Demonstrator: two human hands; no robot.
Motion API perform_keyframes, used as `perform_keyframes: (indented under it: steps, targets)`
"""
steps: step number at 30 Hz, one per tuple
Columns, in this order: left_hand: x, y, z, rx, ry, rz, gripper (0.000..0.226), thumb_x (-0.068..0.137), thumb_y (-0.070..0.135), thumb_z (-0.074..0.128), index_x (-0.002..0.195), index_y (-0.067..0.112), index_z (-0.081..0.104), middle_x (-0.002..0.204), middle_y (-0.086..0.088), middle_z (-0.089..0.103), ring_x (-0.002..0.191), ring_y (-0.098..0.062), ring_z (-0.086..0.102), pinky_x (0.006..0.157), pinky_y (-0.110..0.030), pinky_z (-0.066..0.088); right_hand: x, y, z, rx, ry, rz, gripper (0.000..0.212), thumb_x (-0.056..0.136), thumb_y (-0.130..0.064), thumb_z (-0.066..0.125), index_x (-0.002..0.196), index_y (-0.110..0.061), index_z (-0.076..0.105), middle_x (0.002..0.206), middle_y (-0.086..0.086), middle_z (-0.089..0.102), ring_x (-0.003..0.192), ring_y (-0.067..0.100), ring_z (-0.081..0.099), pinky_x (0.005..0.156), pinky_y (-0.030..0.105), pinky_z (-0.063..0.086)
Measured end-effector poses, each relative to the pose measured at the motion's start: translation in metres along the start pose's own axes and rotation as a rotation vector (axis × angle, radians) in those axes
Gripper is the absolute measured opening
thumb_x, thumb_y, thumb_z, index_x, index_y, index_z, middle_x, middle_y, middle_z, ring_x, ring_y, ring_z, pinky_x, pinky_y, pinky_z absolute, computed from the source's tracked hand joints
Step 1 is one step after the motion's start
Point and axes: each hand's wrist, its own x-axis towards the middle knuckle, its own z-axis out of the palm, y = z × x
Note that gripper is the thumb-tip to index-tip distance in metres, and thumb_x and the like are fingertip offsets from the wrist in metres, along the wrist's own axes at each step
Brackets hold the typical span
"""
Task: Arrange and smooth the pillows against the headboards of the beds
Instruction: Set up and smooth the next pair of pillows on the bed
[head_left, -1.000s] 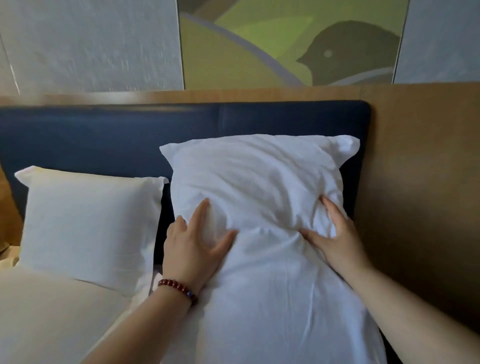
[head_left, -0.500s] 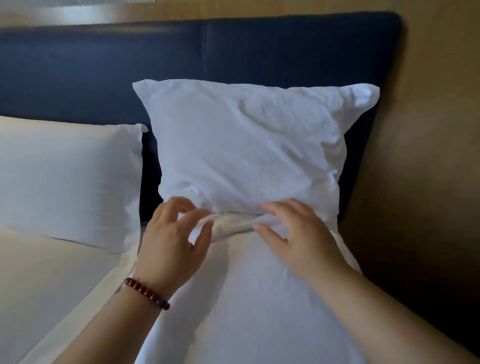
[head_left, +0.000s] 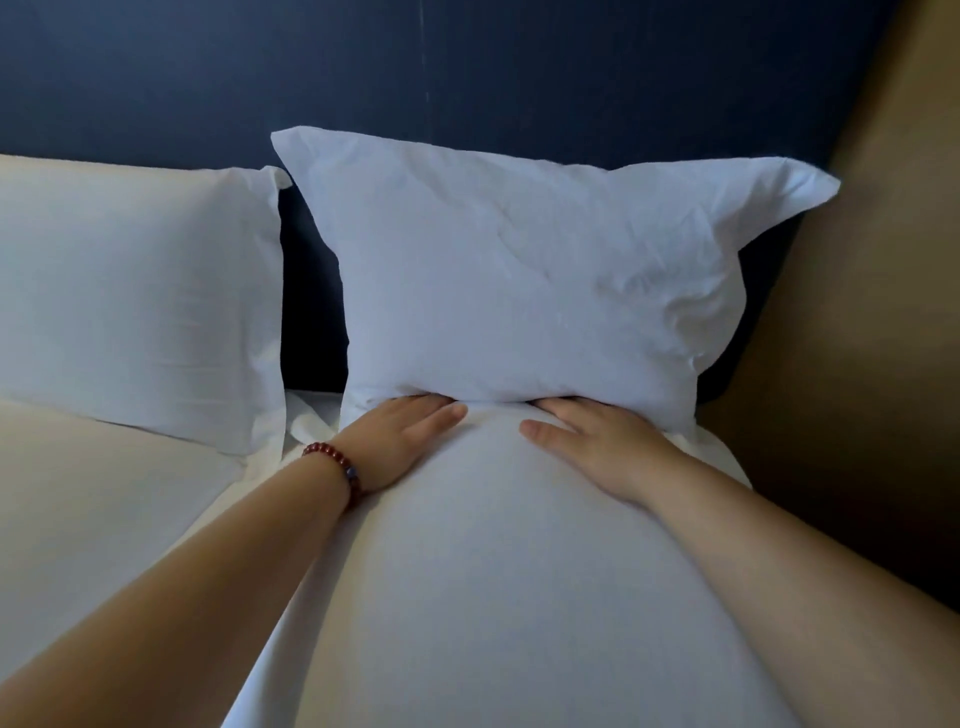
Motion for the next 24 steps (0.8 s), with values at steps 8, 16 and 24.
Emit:
perform_keyframes:
  steps: [8,16,24]
  targets:
    - [-0.002,-0.005,0.008,0.22,0.099,0.149,0.066,0.089,0.069,0.021,0.124,0.028,0.059,0.126,0.01,0.06,0.118,-0.01,0.051,0.096,-0.021,0.034,-0.002,0.003,0.005,-0.093,0.075,-0.127,0.062,0.084,-0.073,0.04,0.136,-0.041,0.05,0.14,-0.019,0.05,0.131,0.005,0.042,0.103,0.023,0.033]
    - [-0.001,-0.02,0.005,0.092,-0.015,0.14,0.052,0.097,0.057,0.026,0.137,0.035,0.05,0.139,0.017,0.049,0.128,0.002,0.038,0.101,-0.008,0.017,0.003,0.016,0.003,-0.1,-0.107,-0.22,0.075,0.078,-0.082,0.028,0.143,-0.046,0.04,0.152,-0.021,0.034,0.141,0.001,0.027,0.118,0.027,0.018]
    - [-0.006,-0.011,0.001,0.102,0.037,0.148,0.064,0.088,0.066,0.026,0.129,0.03,0.059,0.126,0.019,0.057,0.12,-0.002,0.048,0.095,-0.013,0.028,-0.023,0.059,-0.023,0.084,-0.028,-0.022,0.047,0.091,-0.061,0.045,0.13,-0.039,0.058,0.135,-0.016,0.055,0.127,0.006,0.047,0.107,0.027,0.035]
